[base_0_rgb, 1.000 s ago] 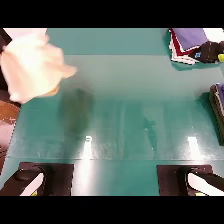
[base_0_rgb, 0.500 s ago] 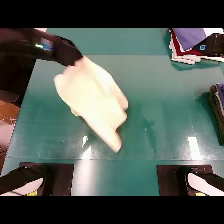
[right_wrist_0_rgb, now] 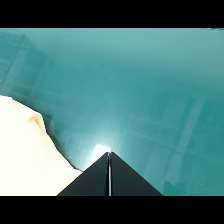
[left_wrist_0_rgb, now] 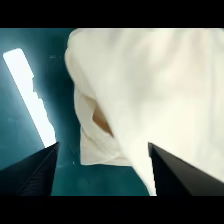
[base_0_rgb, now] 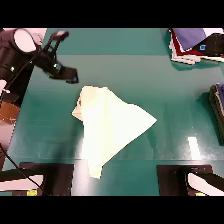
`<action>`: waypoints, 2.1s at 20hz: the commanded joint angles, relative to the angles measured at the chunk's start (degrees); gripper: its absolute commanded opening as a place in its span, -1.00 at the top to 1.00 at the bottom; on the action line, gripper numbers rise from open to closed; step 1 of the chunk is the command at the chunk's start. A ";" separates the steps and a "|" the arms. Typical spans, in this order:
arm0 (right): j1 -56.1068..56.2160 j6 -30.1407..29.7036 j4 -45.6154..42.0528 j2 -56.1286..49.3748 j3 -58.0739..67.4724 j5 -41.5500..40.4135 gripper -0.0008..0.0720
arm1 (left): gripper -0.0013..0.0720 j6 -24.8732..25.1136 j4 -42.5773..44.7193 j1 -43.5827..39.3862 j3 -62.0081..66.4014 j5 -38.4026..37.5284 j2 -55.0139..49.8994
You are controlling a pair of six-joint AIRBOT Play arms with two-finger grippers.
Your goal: Fold the shirts.
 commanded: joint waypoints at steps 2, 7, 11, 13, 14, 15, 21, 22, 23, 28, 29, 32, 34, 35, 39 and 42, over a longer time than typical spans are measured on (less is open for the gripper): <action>0.04 0.02 0.04 -0.02 0.04 -0.02 0.93 | -0.79 1.68 -5.55 6.93 -17.03 5.57 -0.57; 0.04 0.04 0.04 -0.02 0.04 -0.04 0.93 | -0.79 7.98 -14.38 7.15 -29.90 15.50 -0.59; 0.04 0.04 0.07 -0.02 0.04 -0.02 0.93 | -0.19 8.92 -16.72 5.86 -30.77 17.62 -1.16; 0.04 0.04 0.04 -0.02 0.04 0.02 0.93 | -0.18 8.66 -16.94 4.44 -30.77 19.45 -1.16; 0.04 0.04 0.07 0.00 0.04 0.09 0.93 | 0.29 8.31 -17.00 3.87 -30.77 20.00 -1.16; 0.04 0.04 0.07 0.00 0.04 0.76 0.93 | 0.88 8.50 -17.00 3.74 -30.71 20.02 -1.16; 0.04 0.02 0.09 0.04 -9.46 11.67 0.93 | 0.91 8.46 -10.58 7.65 -22.23 18.05 5.75; 0.04 0.04 0.09 0.02 -13.99 11.74 0.93 | 0.91 8.50 -9.38 8.00 -20.70 18.12 7.50; 0.04 0.04 0.13 -0.02 -18.67 10.80 0.84 | 0.91 8.52 -8.74 7.98 -19.67 18.27 8.79; 0.09 -0.24 3.76 -5.44 -41.31 -0.26 -0.37 | 0.91 8.50 -8.37 7.98 -18.75 17.79 10.14; 0.20 -2.49 7.39 -7.69 -43.63 -1.68 -0.26 | 0.91 8.48 -8.46 7.98 -18.75 17.88 10.16; 1.55 -9.84 18.08 -14.73 -46.75 -6.91 -0.26 | 0.90 8.50 -8.44 7.98 -18.75 17.79 10.14; 3.87 -10.54 19.63 -18.69 -45.18 -9.07 -0.26 | 0.90 8.50 -8.41 7.98 -18.75 17.84 10.14; 5.33 -10.54 19.54 -20.31 -43.85 -9.27 -0.26 | 0.90 8.50 -8.41 7.98 -18.75 17.81 10.14; 10.75 -10.51 19.06 -25.33 -38.64 -8.37 -0.11 | 0.91 8.50 -8.39 7.98 -18.75 17.86 10.16; 12.28 -10.56 18.97 -26.47 -36.50 -8.17 0.94 | 0.91 8.50 -8.35 7.98 -18.75 17.86 10.16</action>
